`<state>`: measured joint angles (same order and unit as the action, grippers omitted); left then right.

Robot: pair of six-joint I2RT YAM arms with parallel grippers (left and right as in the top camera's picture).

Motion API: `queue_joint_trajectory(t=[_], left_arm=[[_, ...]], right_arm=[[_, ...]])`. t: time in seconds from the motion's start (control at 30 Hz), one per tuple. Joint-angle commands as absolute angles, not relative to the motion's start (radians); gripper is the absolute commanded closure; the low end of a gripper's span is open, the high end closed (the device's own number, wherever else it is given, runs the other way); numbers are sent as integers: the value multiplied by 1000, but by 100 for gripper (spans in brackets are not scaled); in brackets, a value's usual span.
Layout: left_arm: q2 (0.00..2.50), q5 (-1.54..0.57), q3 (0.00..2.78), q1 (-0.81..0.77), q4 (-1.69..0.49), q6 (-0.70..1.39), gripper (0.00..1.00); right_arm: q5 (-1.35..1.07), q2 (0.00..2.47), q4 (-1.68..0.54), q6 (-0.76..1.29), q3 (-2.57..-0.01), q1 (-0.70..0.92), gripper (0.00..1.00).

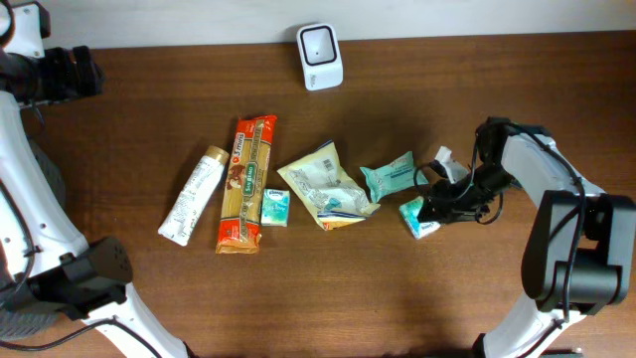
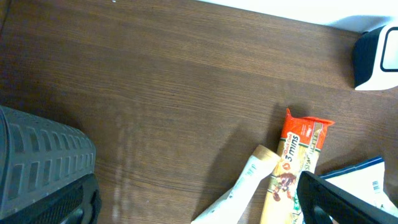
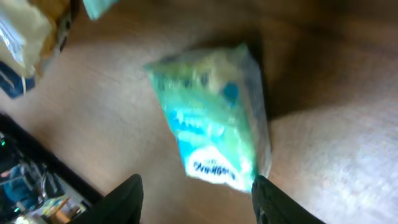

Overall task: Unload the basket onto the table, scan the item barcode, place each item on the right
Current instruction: 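Reach the right gripper to the small teal box and grasp it, then lift the teal box and hold it under the white scanner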

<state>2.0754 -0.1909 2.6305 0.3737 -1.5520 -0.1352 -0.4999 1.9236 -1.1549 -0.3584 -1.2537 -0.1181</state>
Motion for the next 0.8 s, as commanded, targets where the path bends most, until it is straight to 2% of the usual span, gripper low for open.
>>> queue_joint_trajectory(t=[0.0, 0.1, 0.33, 0.4, 0.47, 0.5, 0.53, 0.63, 0.77], left_arm=[[2048, -202, 2641, 376, -1551, -148, 1], [2048, -202, 2641, 376, -1551, -148, 1], [2048, -202, 2641, 376, -1550, -148, 1], [2048, -202, 2641, 376, -1550, -148, 1], [2048, -202, 2641, 376, -1551, -148, 1], [2048, -202, 2641, 376, -1550, -148, 1], [2048, -202, 2641, 376, -1551, -148, 1], [2048, -202, 2641, 376, -1551, -148, 1], [2048, -202, 2641, 375, -1551, -148, 1]], right_arm=[[-430, 1929, -1068, -359, -1246, -111, 44], [-339, 1929, -1043, -360, -1235, -112, 44], [-416, 1929, -967, -359, -1123, -112, 49], [-434, 1929, -953, -359, -1099, -112, 58], [-476, 1929, -931, -359, -1087, -112, 71], [-490, 1929, -929, -358, -1087, -112, 81], [-515, 1929, -931, -358, -1087, -112, 96], [-641, 1925, -966, -318, -1113, -112, 96], [-892, 1859, -1203, -317, -1336, -111, 96]])
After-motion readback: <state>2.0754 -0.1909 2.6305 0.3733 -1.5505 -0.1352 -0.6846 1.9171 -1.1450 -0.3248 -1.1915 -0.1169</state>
